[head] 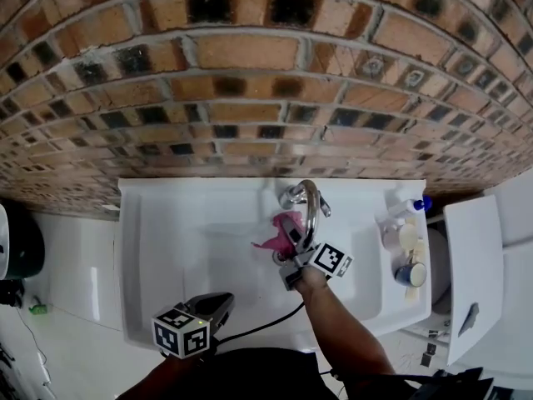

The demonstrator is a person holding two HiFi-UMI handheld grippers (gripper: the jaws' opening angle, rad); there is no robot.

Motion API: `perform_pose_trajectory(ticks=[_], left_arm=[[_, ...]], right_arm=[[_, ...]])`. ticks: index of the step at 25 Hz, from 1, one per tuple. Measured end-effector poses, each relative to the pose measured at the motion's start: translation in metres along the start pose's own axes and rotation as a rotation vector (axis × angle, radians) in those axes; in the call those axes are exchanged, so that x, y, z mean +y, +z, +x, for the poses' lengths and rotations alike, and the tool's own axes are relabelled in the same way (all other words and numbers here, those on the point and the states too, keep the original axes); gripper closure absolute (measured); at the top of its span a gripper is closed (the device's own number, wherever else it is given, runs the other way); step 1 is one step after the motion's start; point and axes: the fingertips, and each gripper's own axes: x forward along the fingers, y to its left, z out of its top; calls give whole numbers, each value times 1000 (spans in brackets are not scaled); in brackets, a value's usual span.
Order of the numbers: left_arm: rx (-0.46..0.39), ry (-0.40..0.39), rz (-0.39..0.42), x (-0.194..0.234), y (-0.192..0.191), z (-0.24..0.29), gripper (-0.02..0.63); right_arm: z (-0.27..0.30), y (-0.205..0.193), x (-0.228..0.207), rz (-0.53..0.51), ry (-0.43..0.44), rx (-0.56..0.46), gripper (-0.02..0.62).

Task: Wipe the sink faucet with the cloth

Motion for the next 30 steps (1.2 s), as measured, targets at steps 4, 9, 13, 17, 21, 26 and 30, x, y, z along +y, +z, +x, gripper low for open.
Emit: perform_pose_trajectory(ticks=[4,9,13,17,21,26,30], left_arm=[[-2,14,-6,9,0,-5,603],[-11,20,-10,13,2,-7,603],[-20,19,-18,12,3,-6,603],[-29,8,-28,7,1,-3,603],[-44,4,-29,2,3,-2,603],[-58,10,-36,-4,1,-2,603],[-66,19,-34,-12,0,0,603]], right_arm=[[10,4,-9,26,-8,-23,463],[22,10,-6,27,10,-34,463],[23,12,-8,18,4,-37,463],[24,11,-2,47,14,-30,463],[21,15,6,31,24,-22,463],[22,19,34,49,130,-26,463],[18,19,59,45,186,-3,463]])
